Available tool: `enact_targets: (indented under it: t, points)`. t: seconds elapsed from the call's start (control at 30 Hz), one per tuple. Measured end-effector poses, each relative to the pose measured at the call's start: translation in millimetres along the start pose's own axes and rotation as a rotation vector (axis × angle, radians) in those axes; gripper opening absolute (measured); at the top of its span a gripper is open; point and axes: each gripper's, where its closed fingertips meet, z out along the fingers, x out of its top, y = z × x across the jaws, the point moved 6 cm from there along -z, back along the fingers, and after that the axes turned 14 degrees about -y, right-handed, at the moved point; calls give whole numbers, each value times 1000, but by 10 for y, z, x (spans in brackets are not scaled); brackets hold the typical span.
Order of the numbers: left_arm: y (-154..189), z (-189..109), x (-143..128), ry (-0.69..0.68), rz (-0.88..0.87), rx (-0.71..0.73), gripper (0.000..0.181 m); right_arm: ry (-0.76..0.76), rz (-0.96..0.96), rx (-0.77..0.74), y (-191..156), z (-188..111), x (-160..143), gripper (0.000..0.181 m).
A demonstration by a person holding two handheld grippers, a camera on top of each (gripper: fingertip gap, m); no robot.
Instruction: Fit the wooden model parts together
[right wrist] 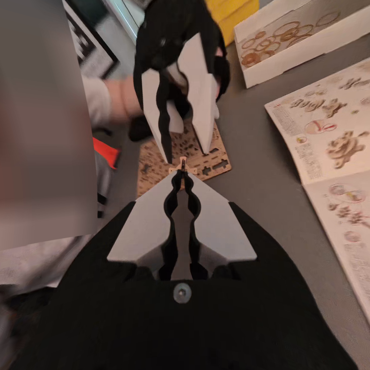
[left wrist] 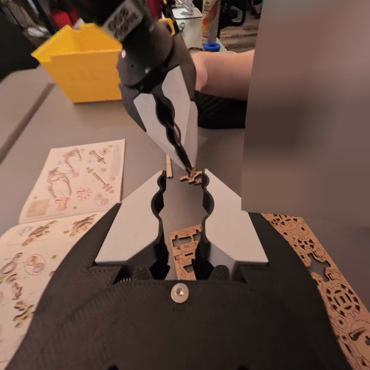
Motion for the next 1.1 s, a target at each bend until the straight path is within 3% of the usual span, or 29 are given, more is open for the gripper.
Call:
enact_targets:
  t: [0.13,0.37,0.53,0.63,0.9,1.1]
  points:
    - [-19,92,-133,-71,-43,-68,30,-170,-134,-224,30,187,-88,1]
    - [-1,258,-342,-211,-33,-100,17,-375,-148,-336,183,349,-307,1]
    - [-20,379,-446,-288,-60,-102,14,-374,-151,-312,187,367,-325,2]
    - [-11,432,-471,-324,-59,-88,12,-389,-167,-328,193,346,-346,15]
    - [35,517,-457,-351,-48,-79,8,-329,-195,-328,156,259,-302,1]
    - [29,523,-422,-323,-66,-83,3,-326,-167,-302,175,296,-312,0]
